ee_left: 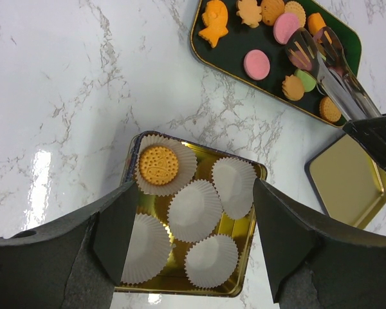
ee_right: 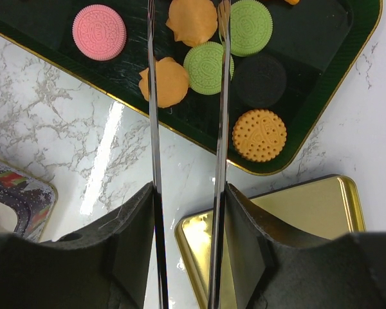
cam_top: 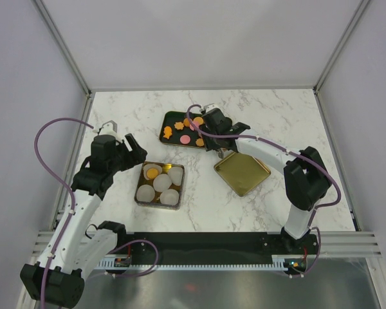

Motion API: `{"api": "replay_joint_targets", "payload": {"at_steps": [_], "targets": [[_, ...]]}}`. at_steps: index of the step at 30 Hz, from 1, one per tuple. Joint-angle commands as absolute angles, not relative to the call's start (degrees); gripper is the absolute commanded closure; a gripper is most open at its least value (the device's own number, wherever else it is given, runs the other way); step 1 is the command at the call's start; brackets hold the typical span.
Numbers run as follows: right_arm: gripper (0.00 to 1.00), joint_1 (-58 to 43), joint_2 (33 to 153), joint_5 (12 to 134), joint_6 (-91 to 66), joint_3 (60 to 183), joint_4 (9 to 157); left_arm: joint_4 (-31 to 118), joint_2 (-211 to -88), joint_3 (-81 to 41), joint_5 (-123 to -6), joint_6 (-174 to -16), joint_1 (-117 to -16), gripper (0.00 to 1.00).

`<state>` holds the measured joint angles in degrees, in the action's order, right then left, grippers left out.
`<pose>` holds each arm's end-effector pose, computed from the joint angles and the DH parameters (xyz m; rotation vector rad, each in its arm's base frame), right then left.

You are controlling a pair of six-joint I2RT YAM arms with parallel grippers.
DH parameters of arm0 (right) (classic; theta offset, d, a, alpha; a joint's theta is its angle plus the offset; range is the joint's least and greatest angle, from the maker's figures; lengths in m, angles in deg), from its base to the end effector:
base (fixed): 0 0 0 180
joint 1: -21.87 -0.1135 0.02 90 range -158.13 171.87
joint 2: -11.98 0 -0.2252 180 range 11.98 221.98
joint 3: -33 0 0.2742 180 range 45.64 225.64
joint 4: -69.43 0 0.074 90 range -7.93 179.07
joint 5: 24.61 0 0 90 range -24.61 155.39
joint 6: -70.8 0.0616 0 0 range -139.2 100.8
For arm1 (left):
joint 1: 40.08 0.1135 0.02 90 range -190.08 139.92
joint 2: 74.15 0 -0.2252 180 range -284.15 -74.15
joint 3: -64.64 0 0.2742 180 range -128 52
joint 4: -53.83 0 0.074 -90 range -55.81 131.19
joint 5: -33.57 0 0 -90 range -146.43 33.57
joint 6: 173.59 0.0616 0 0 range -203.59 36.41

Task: Pack the cookies

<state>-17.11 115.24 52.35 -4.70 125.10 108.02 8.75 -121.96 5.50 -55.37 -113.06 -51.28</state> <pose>0.3409 0.2580 0.1773 -0.4127 2.3792 0.1515 0.2458 -0.0475 0.2589 -0.3577 2.1562 -0.3870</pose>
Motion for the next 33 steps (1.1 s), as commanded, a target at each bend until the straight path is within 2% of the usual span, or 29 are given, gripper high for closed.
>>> {"api": "replay_joint_targets", "payload": {"at_steps": [1,33], "targets": [[0.48,-17.0,115.9,50.9,-5.6,127.5,107.1,10.9,-121.3,5.7,-56.2,-111.2,-50.8,0.20],[0.50,-15.7,116.6,53.2,-5.5,125.4,107.0,10.9,-121.5,6.0,-56.2,-111.4,-50.7,0.20]]}}
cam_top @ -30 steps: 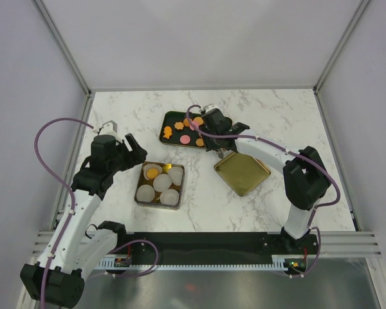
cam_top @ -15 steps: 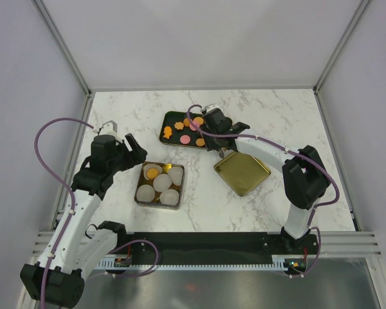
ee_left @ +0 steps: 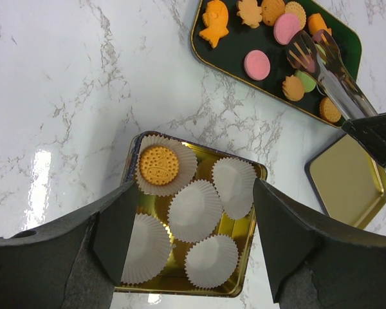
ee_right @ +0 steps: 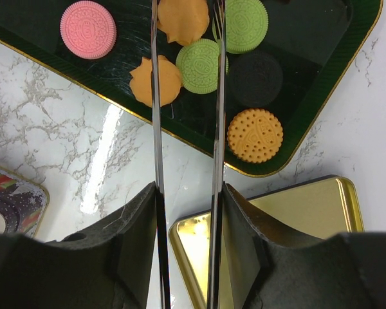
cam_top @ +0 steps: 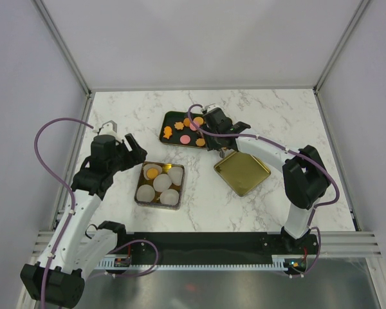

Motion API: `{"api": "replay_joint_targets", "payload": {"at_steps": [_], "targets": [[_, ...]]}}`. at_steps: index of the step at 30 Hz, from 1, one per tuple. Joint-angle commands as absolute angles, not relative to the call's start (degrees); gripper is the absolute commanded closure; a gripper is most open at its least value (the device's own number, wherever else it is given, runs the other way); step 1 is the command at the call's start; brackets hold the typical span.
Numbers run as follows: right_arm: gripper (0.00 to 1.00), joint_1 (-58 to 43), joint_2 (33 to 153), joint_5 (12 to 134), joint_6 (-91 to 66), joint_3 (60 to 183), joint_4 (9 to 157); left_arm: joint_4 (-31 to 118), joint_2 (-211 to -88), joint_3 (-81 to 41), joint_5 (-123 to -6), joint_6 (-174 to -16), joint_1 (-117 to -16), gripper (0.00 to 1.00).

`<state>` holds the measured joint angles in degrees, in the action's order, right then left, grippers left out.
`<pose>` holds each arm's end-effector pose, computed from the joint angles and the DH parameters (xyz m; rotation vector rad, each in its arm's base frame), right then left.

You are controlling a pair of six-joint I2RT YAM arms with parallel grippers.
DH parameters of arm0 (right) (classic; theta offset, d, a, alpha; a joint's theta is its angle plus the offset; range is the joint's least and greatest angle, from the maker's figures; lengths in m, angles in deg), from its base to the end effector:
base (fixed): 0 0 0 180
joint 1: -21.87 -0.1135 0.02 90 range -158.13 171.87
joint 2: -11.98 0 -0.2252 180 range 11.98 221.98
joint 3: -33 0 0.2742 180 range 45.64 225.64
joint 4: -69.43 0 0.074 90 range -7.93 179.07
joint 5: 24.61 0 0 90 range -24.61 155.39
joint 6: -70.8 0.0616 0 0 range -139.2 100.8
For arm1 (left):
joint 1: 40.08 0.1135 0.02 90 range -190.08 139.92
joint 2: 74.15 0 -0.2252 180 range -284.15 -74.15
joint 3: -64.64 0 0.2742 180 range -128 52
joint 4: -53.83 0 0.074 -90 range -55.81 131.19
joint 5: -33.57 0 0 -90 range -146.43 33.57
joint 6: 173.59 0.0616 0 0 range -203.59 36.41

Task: Pack the cookies

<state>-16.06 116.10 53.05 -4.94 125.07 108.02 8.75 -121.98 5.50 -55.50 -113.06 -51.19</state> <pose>0.3458 0.2528 0.1709 -0.4065 2.3981 0.1464 0.2459 -0.0473 0.2588 -0.3581 2.1567 -0.3884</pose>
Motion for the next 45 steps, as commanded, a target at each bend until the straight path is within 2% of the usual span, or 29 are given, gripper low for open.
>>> {"api": "replay_joint_targets", "payload": {"at_steps": [1,8,18,40,45], "targets": [[0.50,-15.7,116.7,53.3,-5.6,125.5,106.9,10.9,-121.5,5.9,-56.2,-111.5,-50.8,0.20],[0.50,-15.7,116.9,53.5,-5.7,125.4,106.9,10.9,-121.5,6.0,-56.2,-111.5,-50.7,0.20],[0.63,-15.5,116.0,54.2,-5.6,125.4,106.9,10.7,-121.4,6.0,-56.2,-111.5,-50.8,0.20],[0.65,-15.6,108.1,57.3,-4.8,126.1,107.7,10.9,-121.2,6.1,-56.2,-111.5,-50.6,0.20],[0.66,-18.8,105.5,59.0,-4.0,124.7,107.7,11.0,-121.3,6.1,-56.2,-111.5,-50.5,0.20]]}}
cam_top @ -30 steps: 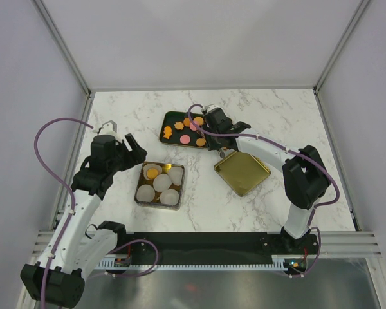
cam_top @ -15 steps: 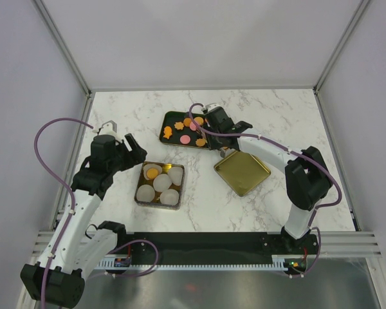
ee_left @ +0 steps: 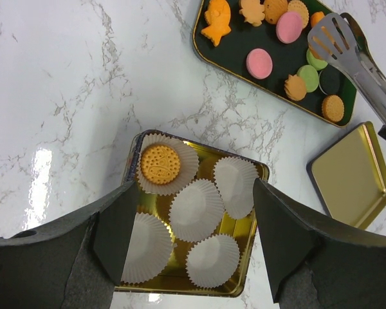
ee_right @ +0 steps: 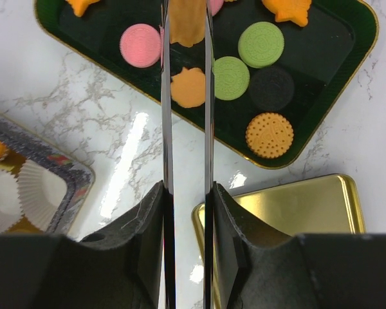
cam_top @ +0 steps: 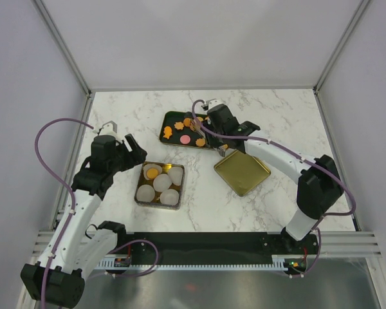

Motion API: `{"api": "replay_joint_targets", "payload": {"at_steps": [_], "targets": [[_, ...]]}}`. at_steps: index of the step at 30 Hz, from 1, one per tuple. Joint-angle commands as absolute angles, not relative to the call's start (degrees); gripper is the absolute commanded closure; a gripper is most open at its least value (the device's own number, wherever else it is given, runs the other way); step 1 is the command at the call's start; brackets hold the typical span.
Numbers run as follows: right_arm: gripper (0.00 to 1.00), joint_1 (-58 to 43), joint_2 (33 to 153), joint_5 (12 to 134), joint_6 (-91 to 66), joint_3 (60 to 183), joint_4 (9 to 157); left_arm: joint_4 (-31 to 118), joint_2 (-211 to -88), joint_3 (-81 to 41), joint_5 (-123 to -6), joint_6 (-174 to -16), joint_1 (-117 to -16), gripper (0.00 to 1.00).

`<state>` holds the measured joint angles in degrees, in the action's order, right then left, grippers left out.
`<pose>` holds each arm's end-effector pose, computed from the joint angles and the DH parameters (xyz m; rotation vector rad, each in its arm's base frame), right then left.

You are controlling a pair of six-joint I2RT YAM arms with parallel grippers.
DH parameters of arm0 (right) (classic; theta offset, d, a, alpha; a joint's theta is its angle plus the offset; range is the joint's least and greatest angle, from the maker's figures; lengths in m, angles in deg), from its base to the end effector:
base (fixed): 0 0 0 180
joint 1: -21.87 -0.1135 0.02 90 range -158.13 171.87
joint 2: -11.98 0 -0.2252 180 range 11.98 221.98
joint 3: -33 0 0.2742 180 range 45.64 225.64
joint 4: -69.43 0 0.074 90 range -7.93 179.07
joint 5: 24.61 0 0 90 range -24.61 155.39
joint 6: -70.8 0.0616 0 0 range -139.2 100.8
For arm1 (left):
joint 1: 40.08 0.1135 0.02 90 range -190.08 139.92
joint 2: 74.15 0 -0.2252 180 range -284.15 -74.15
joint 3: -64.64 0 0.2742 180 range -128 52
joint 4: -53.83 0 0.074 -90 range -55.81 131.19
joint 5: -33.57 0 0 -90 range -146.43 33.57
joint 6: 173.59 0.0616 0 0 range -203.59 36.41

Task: Pack the cookies

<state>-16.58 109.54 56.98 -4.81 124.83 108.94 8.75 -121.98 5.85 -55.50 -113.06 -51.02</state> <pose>0.3325 0.2525 0.2136 -0.4230 2.3287 0.2777 0.2459 -0.0465 0.2565 -0.3622 2.1619 -0.3848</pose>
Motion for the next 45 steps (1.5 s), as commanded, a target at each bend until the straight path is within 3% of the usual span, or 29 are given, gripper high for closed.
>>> {"api": "replay_joint_targets", "payload": {"at_steps": [1,18,31,45], "targets": [[0.65,-20.6,104.5,59.0,-3.9,124.4,107.6,11.0,-121.3,6.1,-56.2,-111.5,-50.5,0.20],[0.65,-41.8,100.1,60.4,0.3,119.3,110.3,11.0,-120.7,6.2,-56.2,-111.6,-50.3,0.20],[0.63,-43.5,100.1,60.2,0.9,116.3,111.8,11.0,-120.8,6.1,-57.5,-111.5,-50.2,0.20],[0.48,-43.8,100.8,60.4,0.5,116.4,111.0,11.1,-120.8,6.1,-57.5,-111.5,-50.3,0.20]]}}
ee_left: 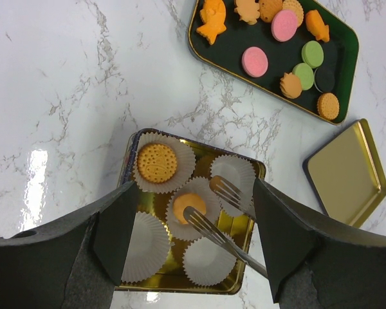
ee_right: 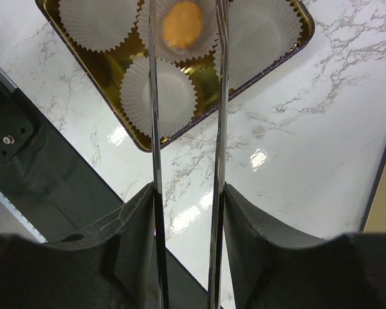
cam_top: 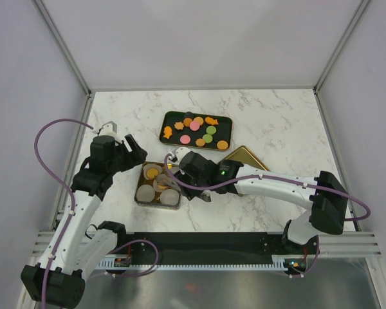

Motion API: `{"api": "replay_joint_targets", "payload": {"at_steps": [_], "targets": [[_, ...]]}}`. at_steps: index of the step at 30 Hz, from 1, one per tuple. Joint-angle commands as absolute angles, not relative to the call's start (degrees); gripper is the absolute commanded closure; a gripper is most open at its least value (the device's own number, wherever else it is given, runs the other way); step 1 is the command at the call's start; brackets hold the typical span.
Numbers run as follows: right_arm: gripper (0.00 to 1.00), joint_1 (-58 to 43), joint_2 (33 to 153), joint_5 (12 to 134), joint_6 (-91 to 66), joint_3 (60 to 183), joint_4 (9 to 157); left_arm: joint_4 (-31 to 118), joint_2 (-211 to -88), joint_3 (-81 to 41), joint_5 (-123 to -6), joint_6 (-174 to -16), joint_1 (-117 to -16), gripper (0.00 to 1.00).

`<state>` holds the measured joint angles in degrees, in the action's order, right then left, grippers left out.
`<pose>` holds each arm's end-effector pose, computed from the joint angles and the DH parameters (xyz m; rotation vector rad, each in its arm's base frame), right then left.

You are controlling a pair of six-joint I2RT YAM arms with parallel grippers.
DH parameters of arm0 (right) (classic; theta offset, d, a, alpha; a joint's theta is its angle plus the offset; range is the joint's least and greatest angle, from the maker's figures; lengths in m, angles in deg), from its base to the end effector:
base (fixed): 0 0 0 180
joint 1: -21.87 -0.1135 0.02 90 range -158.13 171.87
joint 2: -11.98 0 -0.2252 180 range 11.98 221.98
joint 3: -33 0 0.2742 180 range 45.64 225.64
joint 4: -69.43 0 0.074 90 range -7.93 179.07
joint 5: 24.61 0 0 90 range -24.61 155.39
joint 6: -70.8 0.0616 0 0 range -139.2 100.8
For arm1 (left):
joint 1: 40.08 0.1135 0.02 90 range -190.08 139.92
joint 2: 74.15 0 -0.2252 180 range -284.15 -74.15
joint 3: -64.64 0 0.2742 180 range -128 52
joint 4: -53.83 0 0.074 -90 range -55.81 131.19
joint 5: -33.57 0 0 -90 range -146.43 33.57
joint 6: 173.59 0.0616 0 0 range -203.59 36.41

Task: Pack the cookies

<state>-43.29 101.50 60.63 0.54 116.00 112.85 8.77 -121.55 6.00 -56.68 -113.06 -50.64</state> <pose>0.1633 0.3406 0.2039 -0.9371 2.3379 0.5424 0.2449 -0.0459 0.2572 -0.3571 2.1601 -0.4044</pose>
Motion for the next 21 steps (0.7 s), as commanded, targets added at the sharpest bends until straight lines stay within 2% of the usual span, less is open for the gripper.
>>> {"api": "replay_joint_targets", "payload": {"at_steps": [1,11,21], "targets": [[0.48,-43.7,100.8,60.5,0.6,116.4,110.8,11.0,-120.6,6.2,-57.4,-111.5,-50.3,0.20],[0.47,-43.0,100.0,57.0,-0.4,119.5,111.1,11.1,-120.3,6.2,-57.3,-111.5,-50.2,0.20],[0.48,-27.2,99.7,55.2,-3.7,122.8,112.1,11.1,-120.1,6.2,-57.3,-111.5,-50.2,0.20]]}}
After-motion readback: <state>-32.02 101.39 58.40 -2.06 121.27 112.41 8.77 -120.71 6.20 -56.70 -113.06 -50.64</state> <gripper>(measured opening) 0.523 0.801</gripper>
